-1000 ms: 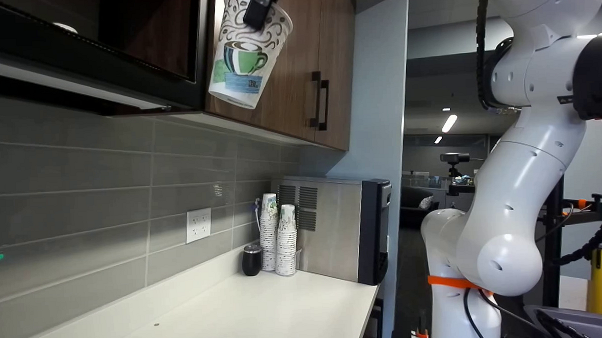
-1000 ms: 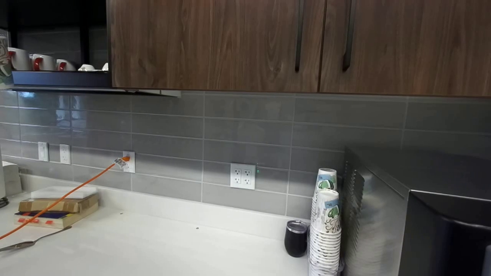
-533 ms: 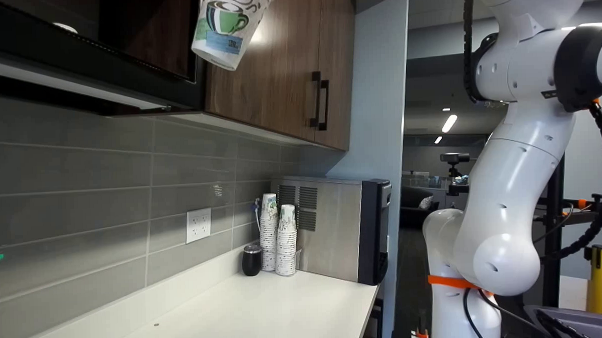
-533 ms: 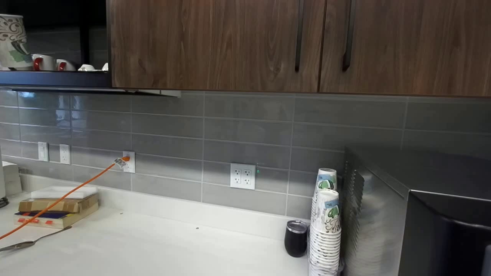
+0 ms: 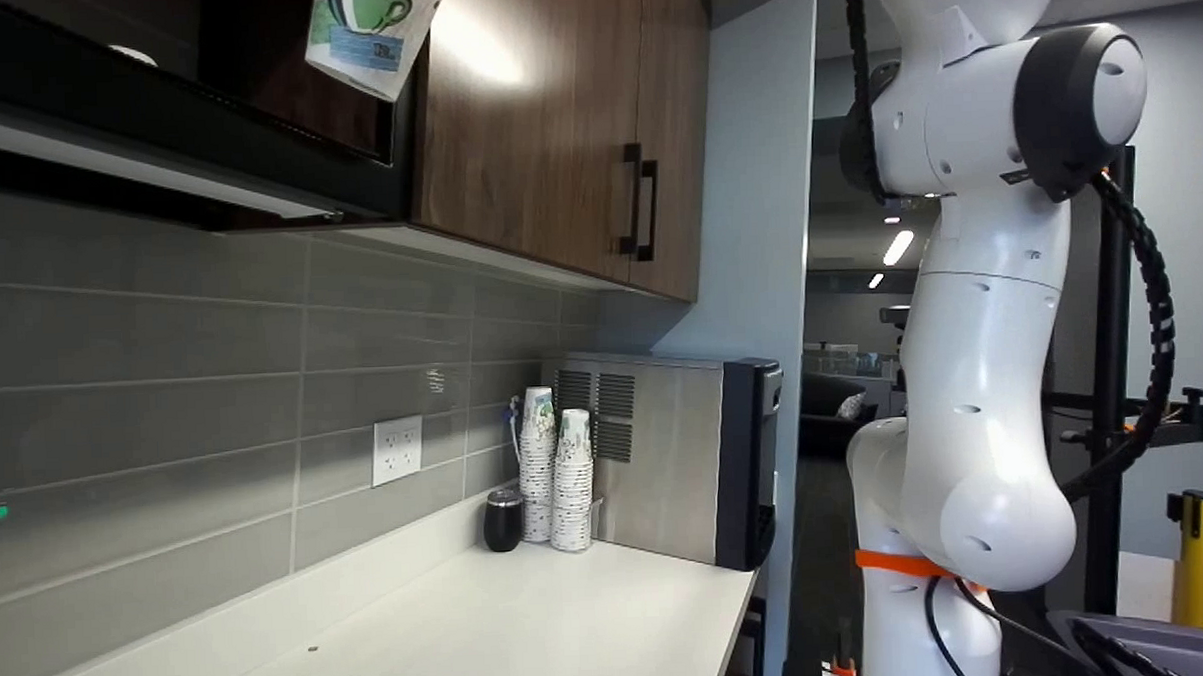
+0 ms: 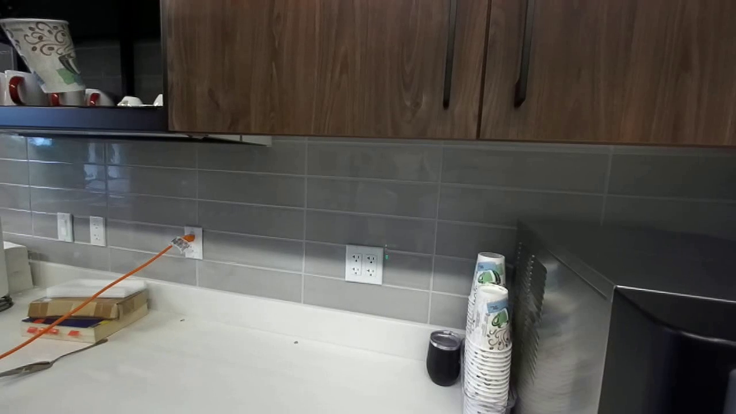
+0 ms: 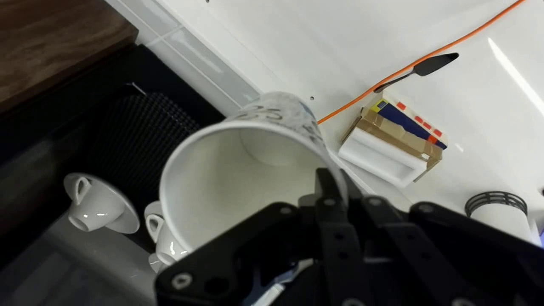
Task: Pick up the coffee cup from the left side of the counter and place it in the open upper cabinet.
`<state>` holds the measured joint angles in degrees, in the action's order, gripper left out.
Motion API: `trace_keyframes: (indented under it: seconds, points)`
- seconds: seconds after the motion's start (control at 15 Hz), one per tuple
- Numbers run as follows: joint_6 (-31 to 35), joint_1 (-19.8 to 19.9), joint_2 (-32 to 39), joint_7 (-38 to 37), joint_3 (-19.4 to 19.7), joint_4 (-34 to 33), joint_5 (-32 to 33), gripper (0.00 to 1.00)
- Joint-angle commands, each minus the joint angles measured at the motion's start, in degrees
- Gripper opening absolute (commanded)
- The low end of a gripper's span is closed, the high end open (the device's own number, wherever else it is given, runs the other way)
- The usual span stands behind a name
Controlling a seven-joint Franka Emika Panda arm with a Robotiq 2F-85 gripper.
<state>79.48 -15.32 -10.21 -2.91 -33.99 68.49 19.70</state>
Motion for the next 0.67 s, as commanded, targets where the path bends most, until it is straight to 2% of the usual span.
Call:
trace_keyframes:
  seconds: [0.0,0.27,0.6]
  points:
    - [-4.49,-0.17,8.51,0.22,-3.67,-11.14,6.79,0.01]
    - [-6.07,-1.25,13.14,-0.32,-4.71,-18.55,11.67,0.01]
    - [-7.31,-1.80,17.08,-2.18,-4.47,-24.52,13.22,0.01]
